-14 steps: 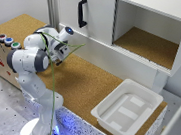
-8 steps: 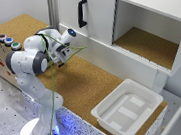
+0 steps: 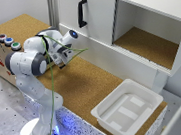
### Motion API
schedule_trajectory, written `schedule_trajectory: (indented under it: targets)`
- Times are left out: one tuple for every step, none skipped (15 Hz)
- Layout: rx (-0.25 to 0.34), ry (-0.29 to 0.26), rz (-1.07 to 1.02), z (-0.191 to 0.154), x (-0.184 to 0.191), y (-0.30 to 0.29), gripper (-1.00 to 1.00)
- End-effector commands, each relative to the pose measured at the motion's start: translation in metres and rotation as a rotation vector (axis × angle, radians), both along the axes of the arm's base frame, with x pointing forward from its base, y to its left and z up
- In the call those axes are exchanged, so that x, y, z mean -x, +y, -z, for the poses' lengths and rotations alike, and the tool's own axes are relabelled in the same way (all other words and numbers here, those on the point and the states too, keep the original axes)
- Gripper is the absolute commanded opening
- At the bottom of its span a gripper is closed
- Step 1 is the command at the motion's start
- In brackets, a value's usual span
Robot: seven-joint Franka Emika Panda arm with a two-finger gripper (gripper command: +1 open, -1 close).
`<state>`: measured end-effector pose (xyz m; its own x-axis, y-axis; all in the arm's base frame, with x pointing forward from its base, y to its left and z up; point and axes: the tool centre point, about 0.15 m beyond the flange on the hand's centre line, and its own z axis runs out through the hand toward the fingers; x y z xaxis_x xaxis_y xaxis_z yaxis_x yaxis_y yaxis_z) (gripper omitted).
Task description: Grasp the drawer handle and open it
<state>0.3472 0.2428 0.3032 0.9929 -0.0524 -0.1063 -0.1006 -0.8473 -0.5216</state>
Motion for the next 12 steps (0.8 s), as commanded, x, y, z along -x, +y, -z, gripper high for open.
schedule_trajectory:
  targets:
    - [-0.027,-0.001,0.033,0.031,-0.029,-0.044,-1.00]
    - [-0.026,-0.001,0.039,0.032,-0.029,-0.048,-1.00]
    - [-0.027,-0.001,0.043,0.032,-0.029,-0.052,-1.00]
    - [-0.028,-0.001,0.048,0.032,-0.029,-0.055,-1.00]
    - [-0.030,0.000,0.052,0.032,-0.028,-0.057,-1.00]
    - [-0.029,-0.001,0.054,0.033,-0.028,-0.060,-1.00]
    - [-0.028,0.000,0.053,0.033,-0.028,-0.062,-1.00]
    - [-0.026,0.003,0.056,0.034,-0.028,-0.065,-1.00]
    - [-0.025,0.004,0.056,0.035,-0.028,-0.068,-1.00]
    - [-0.026,0.005,0.057,0.035,-0.028,-0.070,-1.00]
    - [-0.024,0.005,0.057,0.035,-0.028,-0.072,-1.00]
    - [-0.021,0.005,0.057,0.035,-0.029,-0.074,-1.00]
